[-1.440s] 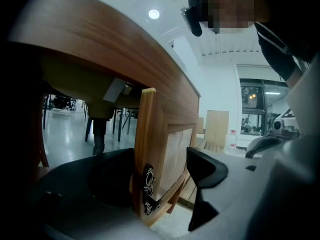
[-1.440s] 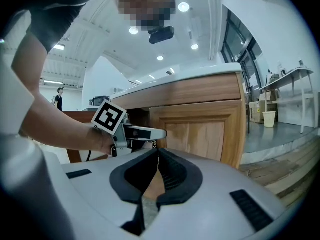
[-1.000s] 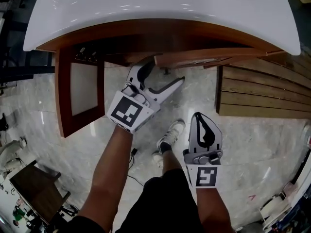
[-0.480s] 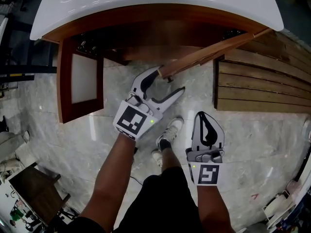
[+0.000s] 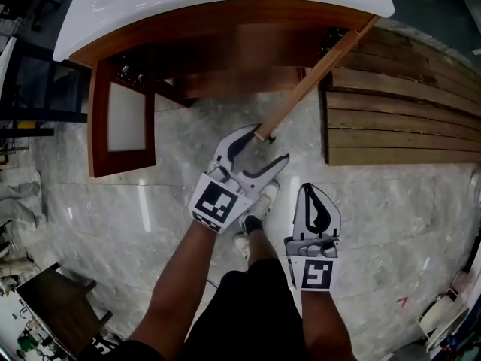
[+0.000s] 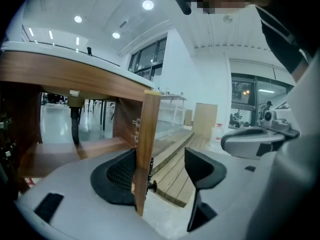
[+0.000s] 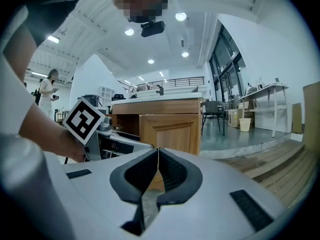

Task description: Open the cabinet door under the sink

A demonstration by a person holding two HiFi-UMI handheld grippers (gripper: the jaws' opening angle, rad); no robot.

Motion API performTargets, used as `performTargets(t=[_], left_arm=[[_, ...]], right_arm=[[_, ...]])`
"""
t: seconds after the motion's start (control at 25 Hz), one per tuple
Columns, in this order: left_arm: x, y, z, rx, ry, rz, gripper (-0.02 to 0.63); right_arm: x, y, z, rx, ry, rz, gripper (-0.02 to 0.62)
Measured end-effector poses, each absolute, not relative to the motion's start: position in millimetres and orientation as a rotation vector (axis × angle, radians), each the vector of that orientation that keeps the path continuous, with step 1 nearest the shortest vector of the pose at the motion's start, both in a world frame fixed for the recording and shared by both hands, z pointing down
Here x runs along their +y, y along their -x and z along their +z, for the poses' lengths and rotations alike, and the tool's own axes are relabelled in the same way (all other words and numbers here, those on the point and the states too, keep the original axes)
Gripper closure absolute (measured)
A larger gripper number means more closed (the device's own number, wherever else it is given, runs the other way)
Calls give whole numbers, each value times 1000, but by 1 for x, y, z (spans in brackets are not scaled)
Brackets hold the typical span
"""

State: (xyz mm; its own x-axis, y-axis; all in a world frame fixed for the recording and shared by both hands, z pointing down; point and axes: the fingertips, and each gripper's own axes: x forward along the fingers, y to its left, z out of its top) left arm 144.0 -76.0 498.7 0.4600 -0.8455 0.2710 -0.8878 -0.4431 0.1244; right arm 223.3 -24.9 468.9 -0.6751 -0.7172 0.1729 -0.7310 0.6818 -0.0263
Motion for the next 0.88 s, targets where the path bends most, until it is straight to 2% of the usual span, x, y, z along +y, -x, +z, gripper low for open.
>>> performTargets(t=[0.44, 0.88], left_arm=[[-61, -210, 499, -1349, -2527, 270, 334], [-64, -273, 491, -1202, -2635, 231, 336]], right_arm=[[-13, -283, 476, -2614, -1320, 162, 571], [-11, -309, 471, -2550, -1410, 142, 571]])
